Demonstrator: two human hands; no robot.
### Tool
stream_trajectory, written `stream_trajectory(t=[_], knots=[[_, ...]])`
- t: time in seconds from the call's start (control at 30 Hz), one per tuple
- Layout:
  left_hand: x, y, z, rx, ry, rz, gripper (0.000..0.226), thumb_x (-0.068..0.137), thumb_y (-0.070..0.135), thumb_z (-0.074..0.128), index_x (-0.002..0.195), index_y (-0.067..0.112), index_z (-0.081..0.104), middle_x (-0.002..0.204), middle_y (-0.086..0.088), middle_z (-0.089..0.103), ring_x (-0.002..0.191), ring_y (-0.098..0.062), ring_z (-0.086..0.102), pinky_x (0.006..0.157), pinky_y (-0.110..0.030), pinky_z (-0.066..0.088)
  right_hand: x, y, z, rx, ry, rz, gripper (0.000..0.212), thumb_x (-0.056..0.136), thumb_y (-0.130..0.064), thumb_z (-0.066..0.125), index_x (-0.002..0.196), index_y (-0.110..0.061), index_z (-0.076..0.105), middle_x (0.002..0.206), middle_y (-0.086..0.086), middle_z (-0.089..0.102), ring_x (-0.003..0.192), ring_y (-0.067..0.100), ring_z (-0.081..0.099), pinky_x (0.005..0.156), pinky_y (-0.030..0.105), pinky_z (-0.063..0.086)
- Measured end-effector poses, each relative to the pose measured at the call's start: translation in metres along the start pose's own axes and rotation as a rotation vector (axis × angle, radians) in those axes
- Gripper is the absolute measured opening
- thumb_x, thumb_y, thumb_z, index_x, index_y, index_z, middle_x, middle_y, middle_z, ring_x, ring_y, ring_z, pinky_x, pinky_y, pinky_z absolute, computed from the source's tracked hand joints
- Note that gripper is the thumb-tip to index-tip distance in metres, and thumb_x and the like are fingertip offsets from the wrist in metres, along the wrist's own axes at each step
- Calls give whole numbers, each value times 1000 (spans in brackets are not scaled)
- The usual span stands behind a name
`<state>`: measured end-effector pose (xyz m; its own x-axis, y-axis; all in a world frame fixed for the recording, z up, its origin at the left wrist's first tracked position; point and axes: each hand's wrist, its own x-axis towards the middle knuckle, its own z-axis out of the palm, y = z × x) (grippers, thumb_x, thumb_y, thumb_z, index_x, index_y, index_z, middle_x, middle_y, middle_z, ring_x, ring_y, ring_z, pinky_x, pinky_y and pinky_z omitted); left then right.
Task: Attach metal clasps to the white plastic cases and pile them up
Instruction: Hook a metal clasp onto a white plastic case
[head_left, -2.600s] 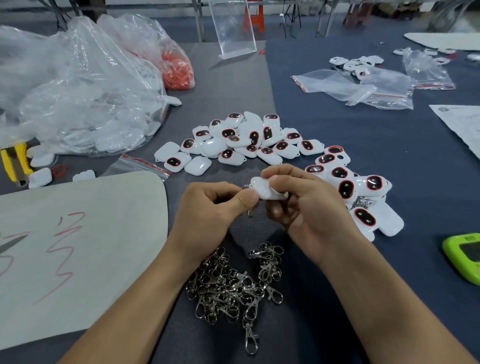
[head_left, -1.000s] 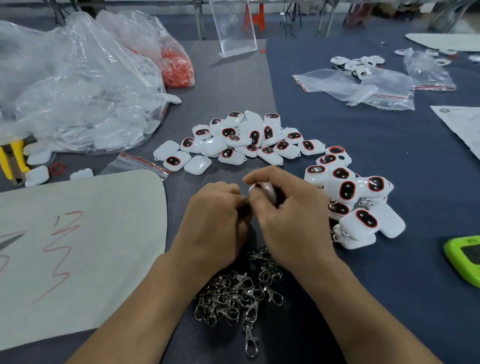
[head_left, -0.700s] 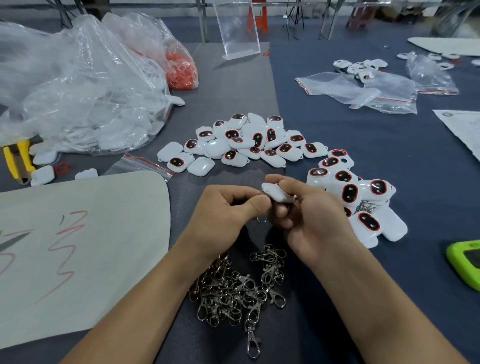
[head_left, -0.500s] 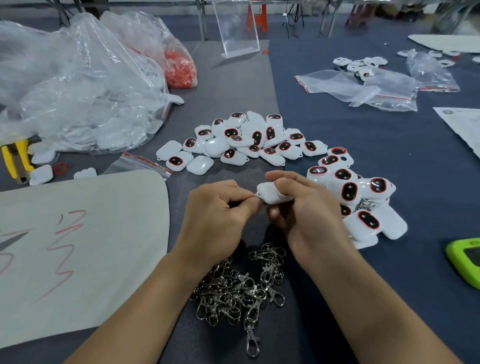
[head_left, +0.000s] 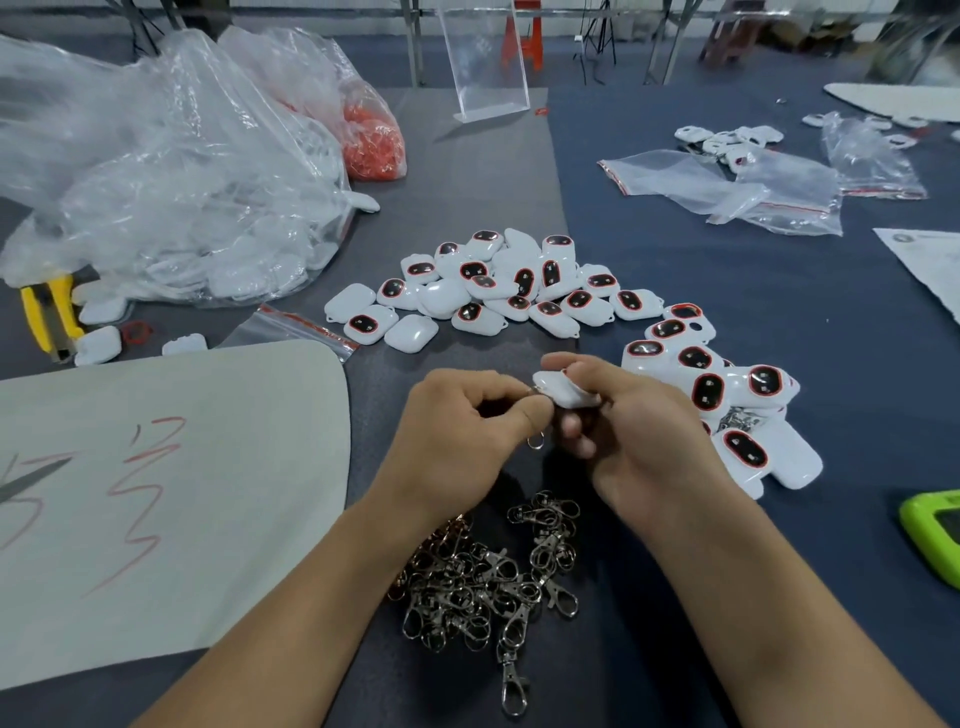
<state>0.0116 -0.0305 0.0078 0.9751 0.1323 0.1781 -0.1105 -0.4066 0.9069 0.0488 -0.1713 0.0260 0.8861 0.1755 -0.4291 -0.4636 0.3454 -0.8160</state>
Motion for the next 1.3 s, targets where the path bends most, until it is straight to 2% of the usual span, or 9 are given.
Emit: stream_trajectory(t=[0.1, 0.33, 0.47, 0.6, 0.7, 0.87, 0.97, 1.1, 1.3], knots=[[-2, 1, -3, -19, -17, 38, 14, 80, 26, 74, 68, 22, 79, 60, 9, 61, 59, -2, 54, 58, -18, 39, -1, 3, 2, -78, 2, -46, 28, 98, -3, 50, 88, -9, 74, 62, 5, 68, 40, 11, 46, 35, 19, 33], [-3, 1, 2, 805, 82, 310, 26, 75, 20, 58, 52, 10, 61, 56, -6, 51, 61, -21, 35, 62, -36, 33, -15, 27, 10, -949, 98, -806, 17, 93, -23, 63, 100, -38, 68, 80, -22, 68, 74, -5, 63, 64, 5, 43], [-5, -4, 6, 785, 134, 280, 27, 84, 26, 62, 60, 13, 64, 62, -2, 52, 63, -23, 42, 66, -33, 29, -10, 18, 4, -840, 131, -700, 21, 92, -19, 63, 101, -35, 71, 76, -20, 68, 66, 1, 62, 63, 11, 44], [-3, -4, 4, 528, 142, 110, 8, 85, 36, 77, 83, 29, 78, 76, 12, 67, 77, -17, 60, 77, -34, 48, 0, -6, -12, -691, 327, -617, 18, 86, -13, 61, 92, -30, 62, 66, 0, 68, 62, 24, 65, 64, 41, 55], [0, -5, 1, 420, 209, 4, 7, 85, 35, 76, 80, 31, 79, 73, 14, 68, 74, -10, 62, 80, -35, 52, 4, -21, -30, -798, 449, -695, 12, 87, -17, 60, 93, -27, 56, 66, -2, 65, 63, 7, 61, 58, 18, 47], [1, -7, -1, 551, 349, 59, 9, 83, 28, 75, 75, 30, 78, 67, 13, 65, 69, -10, 52, 85, -33, 42, 5, -26, -43, -1267, 599, -752, 45, 83, 4, 57, 120, -18, 70, 129, 5, 66, 128, 32, 47, 104, 35, 29], [5, -12, -4, 598, 449, 48, 15, 82, 18, 73, 92, 27, 80, 88, 9, 73, 89, -18, 59, 91, -27, 33, -1, -12, -26, -1284, 484, -905, 56, 76, 15, 59, 126, -7, 68, 141, 12, 60, 138, 30, 38, 115, 47, 29], [12, -18, -10, 650, 363, -38, 36, 84, 20, 69, 120, 19, 73, 126, 1, 66, 118, -25, 54, 107, -37, 38, 11, 15, -2, -1476, 135, -793, 61, 96, -9, 54, 155, -23, 43, 166, -2, 33, 156, 15, 12, 123, 28, -3], [15, -23, -11, 583, 303, -50, 12, 87, 29, 70, 95, 30, 79, 98, 7, 72, 93, -19, 64, 86, -35, 49, 45, 21, -4, -1537, 80, -701, 75, 102, -48, 45, 164, -28, 7, 173, -4, 1, 158, 15, -4, 123, 33, -2]])
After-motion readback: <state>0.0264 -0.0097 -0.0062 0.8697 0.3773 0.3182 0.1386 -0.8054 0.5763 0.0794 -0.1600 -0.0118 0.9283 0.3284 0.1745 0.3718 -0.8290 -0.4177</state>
